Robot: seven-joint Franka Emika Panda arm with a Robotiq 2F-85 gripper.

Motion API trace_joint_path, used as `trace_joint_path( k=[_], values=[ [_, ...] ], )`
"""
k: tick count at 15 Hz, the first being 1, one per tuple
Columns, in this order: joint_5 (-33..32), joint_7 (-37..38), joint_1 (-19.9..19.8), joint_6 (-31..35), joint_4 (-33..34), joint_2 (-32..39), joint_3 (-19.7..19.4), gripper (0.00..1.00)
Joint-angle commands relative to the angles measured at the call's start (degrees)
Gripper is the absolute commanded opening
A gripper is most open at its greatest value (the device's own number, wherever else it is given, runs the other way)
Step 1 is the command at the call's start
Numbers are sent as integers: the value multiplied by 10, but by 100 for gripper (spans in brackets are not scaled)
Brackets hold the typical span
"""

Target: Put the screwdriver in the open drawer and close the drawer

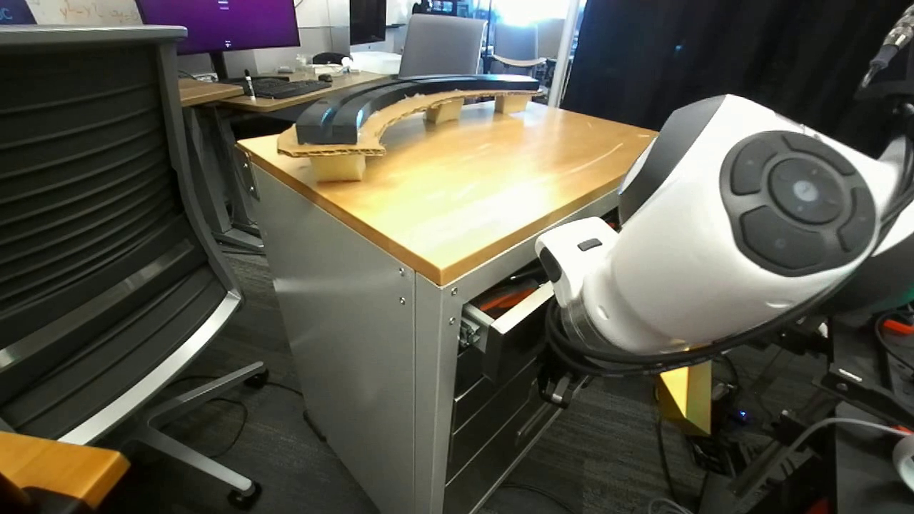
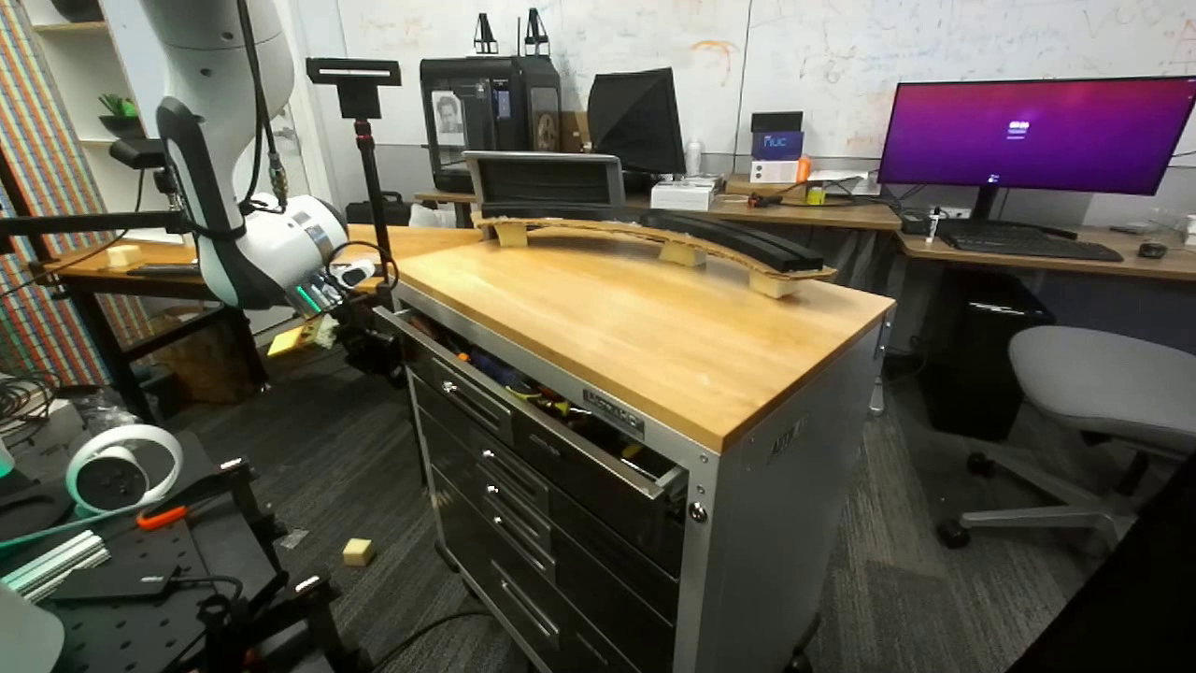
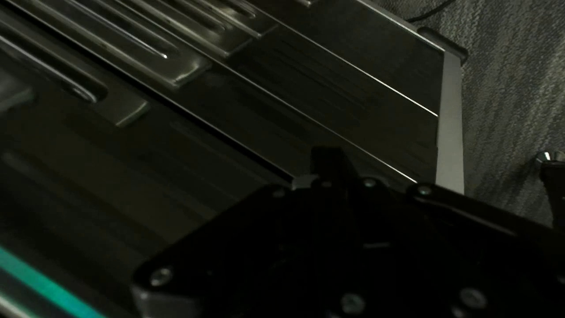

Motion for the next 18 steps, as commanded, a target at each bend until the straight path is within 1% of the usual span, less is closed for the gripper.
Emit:
trace_joint_path(
  k=[1, 2, 3, 5, 7, 8, 11, 14, 15, 16, 17, 18],
  values=[
    [124, -93, -9, -42, 61, 33, -4, 6],
    [152, -129, -25, -34, 66, 25, -12, 5],
    [178, -155, -29, -33, 83, 26, -22, 6],
    [219, -187, -23, -32, 111, 33, -45, 5],
    [241, -200, -12, -36, 142, 43, -67, 5],
    [256, -209, -8, -39, 152, 43, -71, 5],
    [291, -235, -2, -40, 151, 37, -75, 5],
    [359, -320, -17, -51, 117, -1, -65, 8],
    [384, -358, -29, -54, 81, -36, -61, 11],
    [411, -393, -39, -60, 46, -70, -61, 11],
    [438, -427, -42, -77, 29, -91, -63, 14],
    [467, -461, -47, -93, 15, -113, -66, 12]
  ],
)
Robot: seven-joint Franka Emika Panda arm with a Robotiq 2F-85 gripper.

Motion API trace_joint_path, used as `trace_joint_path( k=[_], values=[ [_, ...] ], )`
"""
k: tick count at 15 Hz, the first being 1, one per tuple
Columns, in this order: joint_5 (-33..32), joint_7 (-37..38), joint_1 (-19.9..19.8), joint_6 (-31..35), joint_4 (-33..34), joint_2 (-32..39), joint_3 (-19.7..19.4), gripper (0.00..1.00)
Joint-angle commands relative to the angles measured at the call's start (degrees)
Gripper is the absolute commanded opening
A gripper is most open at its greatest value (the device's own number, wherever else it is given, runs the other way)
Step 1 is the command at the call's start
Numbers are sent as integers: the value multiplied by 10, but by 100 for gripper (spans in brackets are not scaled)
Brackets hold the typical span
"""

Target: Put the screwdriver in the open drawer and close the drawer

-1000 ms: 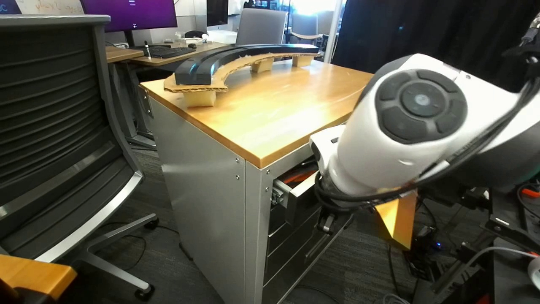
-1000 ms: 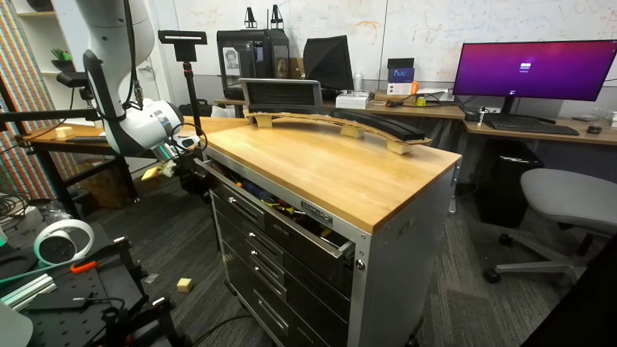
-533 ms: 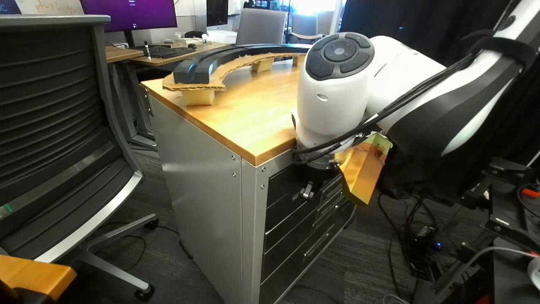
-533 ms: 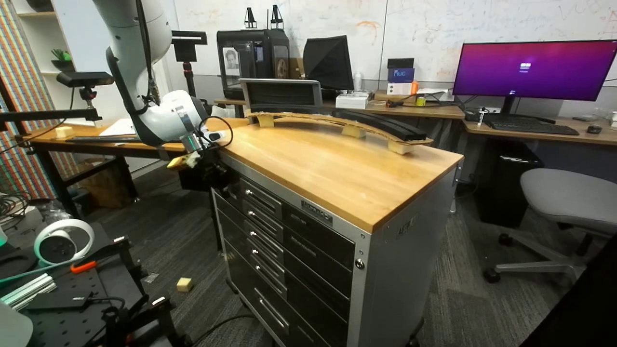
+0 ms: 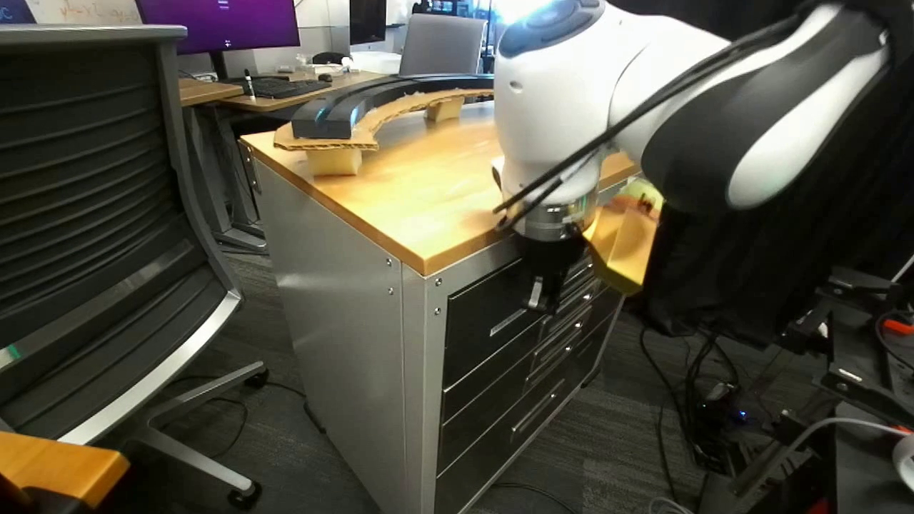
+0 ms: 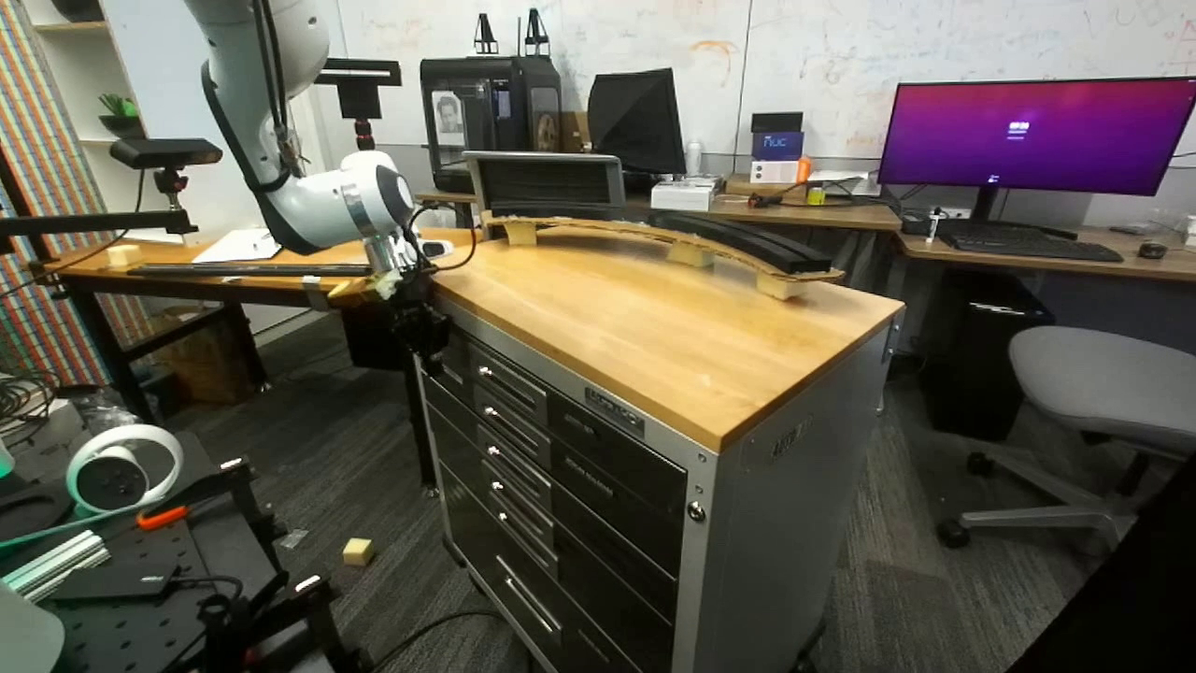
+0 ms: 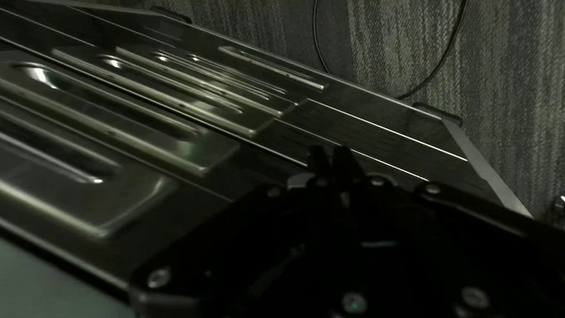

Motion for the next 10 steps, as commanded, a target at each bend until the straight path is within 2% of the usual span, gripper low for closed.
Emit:
trace_joint_path(
  k=[1, 3, 8, 10],
  values=[
    [102, -143, -33, -52, -80, -118, -5, 13],
    [162, -214, -49, -91, -107, -171, -13, 12],
    [248, -352, -93, -207, -150, -307, -30, 16],
    [264, -389, -109, -247, -157, -357, -42, 40]
  ],
)
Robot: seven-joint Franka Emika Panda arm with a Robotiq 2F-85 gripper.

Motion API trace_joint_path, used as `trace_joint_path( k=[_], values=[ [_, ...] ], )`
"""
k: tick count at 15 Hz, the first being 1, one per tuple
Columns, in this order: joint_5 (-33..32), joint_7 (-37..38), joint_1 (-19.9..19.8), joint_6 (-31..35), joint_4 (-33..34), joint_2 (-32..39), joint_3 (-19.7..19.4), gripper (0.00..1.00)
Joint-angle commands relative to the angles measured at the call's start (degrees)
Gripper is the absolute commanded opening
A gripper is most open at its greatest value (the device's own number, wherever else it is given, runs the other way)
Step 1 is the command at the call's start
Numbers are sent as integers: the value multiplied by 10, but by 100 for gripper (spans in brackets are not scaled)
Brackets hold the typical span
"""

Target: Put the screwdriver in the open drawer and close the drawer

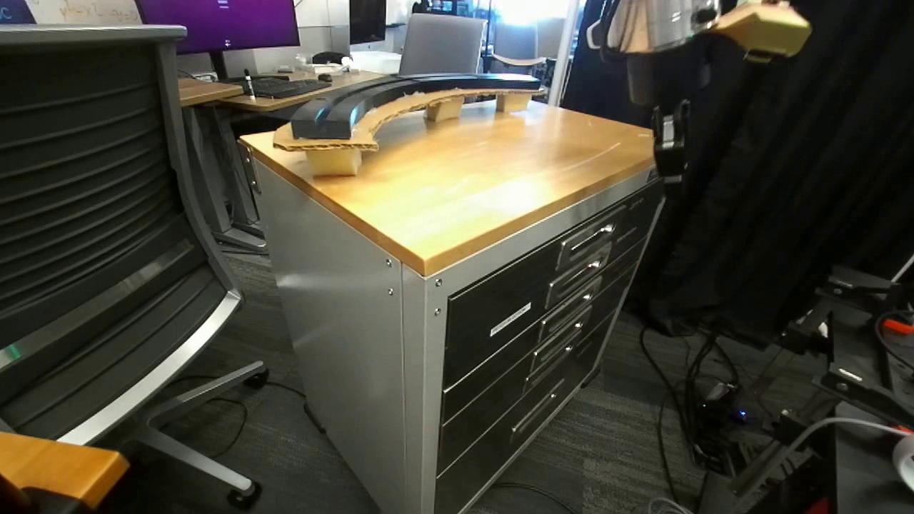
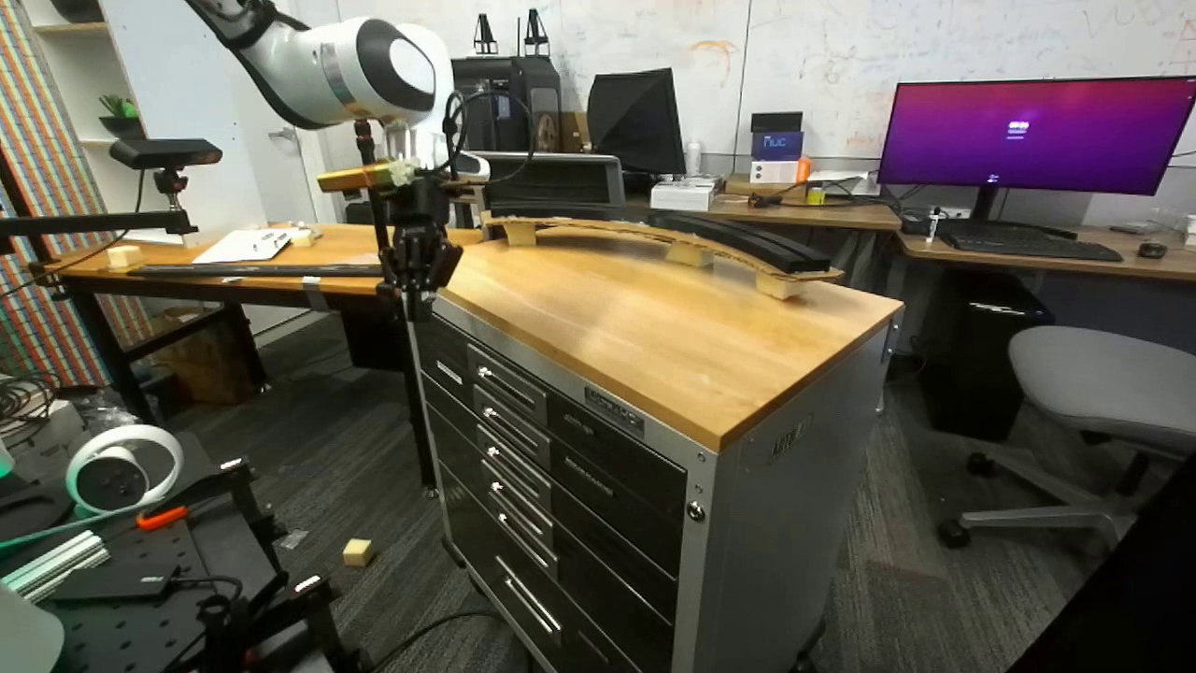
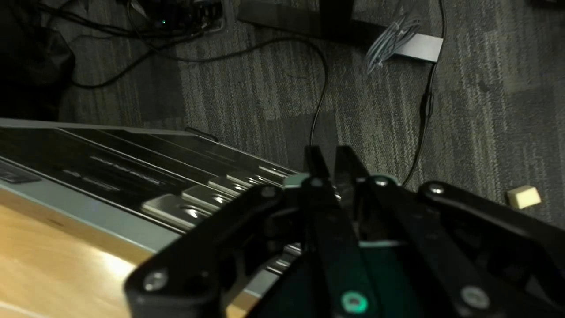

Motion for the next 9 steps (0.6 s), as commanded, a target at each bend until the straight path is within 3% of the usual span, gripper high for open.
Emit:
trace_joint_path(
  k=[1, 2, 3, 5, 9],
  values=[
    [36, -54, -25, -61, -30, -101, -22, 41],
    [42, -50, -33, -75, -30, -114, -30, 49],
    [22, -34, -21, -56, -12, -72, -20, 31],
    [27, -41, -32, -70, -18, -99, -30, 47],
    [30, -41, -34, -70, -26, -104, -30, 49]
  ],
)
